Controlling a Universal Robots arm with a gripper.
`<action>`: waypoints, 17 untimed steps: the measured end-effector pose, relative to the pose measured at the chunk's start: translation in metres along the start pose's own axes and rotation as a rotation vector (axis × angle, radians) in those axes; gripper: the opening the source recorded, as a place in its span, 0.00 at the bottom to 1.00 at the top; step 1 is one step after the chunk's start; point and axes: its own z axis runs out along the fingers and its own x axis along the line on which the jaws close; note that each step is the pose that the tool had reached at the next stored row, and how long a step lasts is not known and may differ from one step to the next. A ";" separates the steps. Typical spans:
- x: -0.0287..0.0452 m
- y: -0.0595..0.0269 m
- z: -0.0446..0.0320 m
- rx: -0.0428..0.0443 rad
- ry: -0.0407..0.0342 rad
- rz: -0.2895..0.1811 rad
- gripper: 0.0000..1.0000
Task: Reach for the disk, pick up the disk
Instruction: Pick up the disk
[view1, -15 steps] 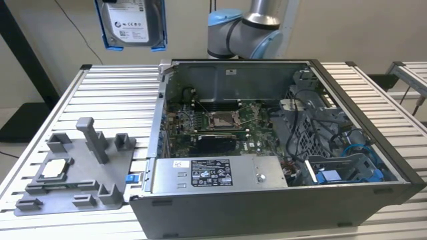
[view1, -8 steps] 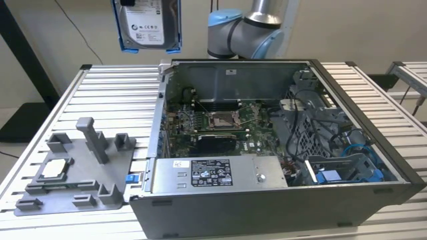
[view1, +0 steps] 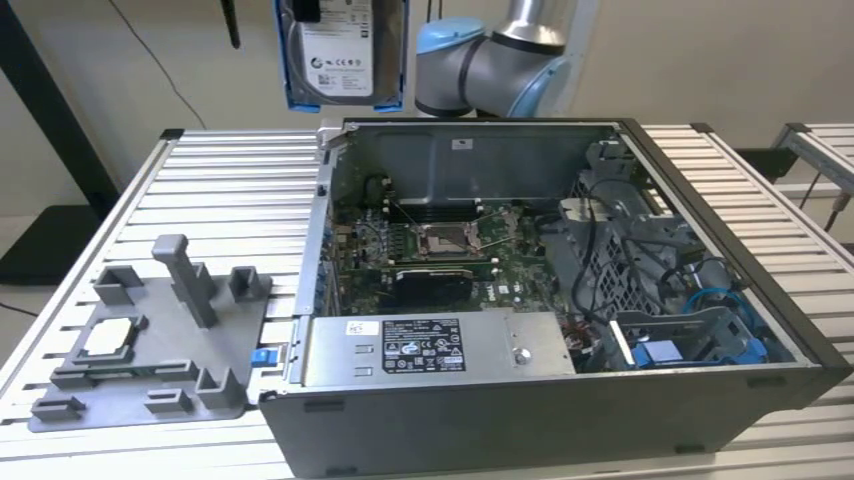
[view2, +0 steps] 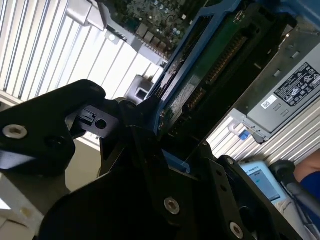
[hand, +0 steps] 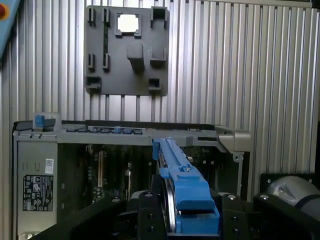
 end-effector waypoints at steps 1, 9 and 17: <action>0.0002 -0.0044 0.0005 0.0000 0.0000 0.000 0.00; 0.0013 -0.0342 0.0036 0.0001 -0.0001 0.000 0.00; 0.0014 -0.0445 0.0038 0.0000 -0.0001 0.000 0.00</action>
